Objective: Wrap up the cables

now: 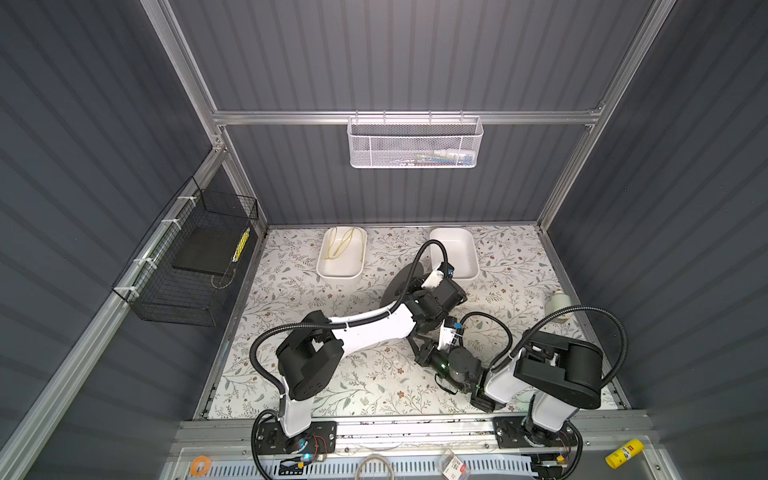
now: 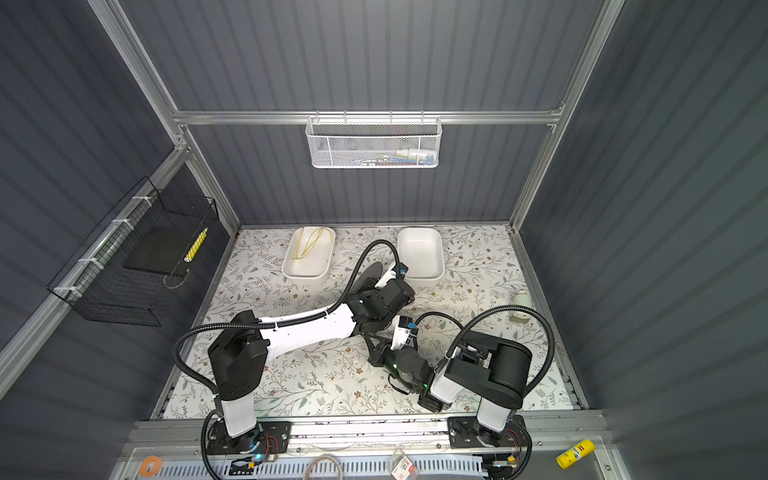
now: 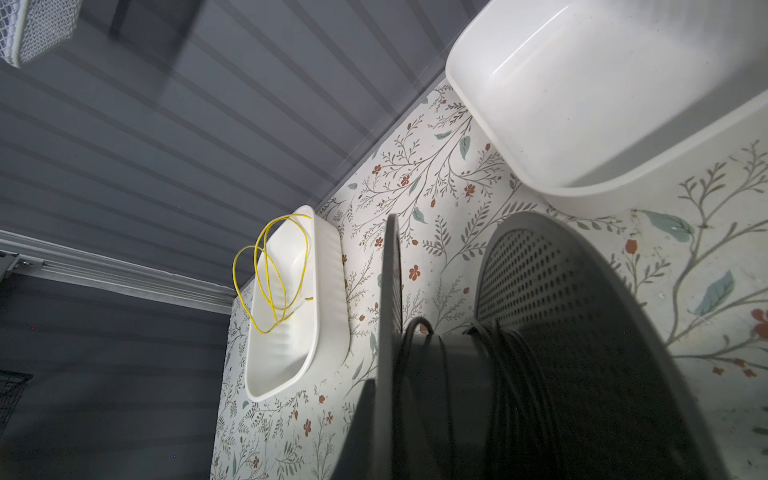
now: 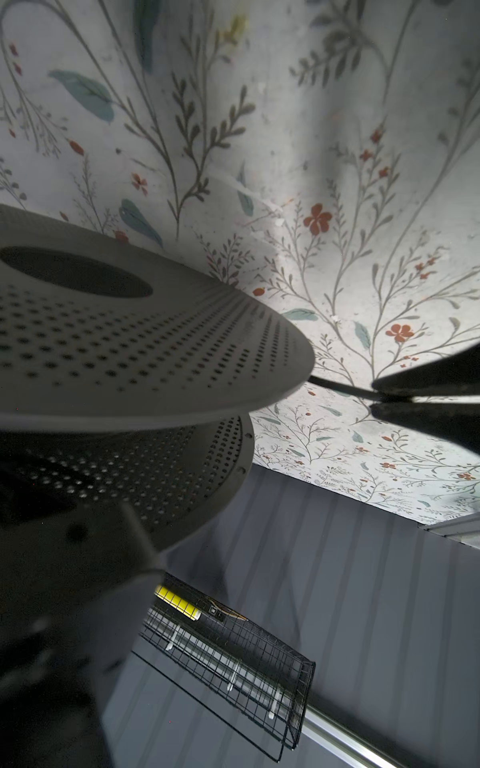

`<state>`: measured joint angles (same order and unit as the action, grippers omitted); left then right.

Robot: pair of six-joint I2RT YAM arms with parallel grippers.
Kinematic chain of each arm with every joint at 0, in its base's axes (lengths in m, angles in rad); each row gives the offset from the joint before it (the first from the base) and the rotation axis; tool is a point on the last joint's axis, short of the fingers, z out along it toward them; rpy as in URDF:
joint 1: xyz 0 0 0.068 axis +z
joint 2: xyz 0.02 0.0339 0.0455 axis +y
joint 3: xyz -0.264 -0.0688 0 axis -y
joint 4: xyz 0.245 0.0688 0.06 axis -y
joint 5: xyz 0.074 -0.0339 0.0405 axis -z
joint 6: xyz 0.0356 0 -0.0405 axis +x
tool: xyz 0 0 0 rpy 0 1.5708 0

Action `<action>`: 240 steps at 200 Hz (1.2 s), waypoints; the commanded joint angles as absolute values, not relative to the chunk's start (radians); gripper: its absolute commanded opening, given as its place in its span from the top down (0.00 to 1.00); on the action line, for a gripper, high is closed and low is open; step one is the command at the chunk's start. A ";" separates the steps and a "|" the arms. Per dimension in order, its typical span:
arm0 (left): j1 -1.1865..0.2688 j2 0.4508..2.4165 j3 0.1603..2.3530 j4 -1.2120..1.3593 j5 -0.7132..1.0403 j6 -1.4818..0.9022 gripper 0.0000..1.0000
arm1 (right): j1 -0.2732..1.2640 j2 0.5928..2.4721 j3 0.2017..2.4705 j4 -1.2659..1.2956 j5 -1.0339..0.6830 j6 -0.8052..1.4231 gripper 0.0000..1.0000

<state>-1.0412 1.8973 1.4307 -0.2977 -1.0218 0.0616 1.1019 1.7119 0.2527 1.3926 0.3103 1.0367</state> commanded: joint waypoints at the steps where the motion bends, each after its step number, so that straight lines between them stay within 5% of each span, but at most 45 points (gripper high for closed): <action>1: -0.970 2.008 1.396 -0.299 -1.111 0.101 1.00 | 1.127 1.702 0.215 1.480 0.224 1.062 1.00; 96: -0.972 2.140 1.502 -0.408 -0.966 0.067 1.00 | 1.093 1.694 0.202 1.479 0.240 1.075 0.99; 240: -1.015 2.133 1.347 -0.459 -0.830 -0.008 1.00 | 1.068 1.851 0.254 1.481 0.249 1.156 0.95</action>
<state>-1.0672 2.0567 1.4403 -0.3676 -1.1145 0.1078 1.0424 1.8309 0.2775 1.4300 0.2737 1.1385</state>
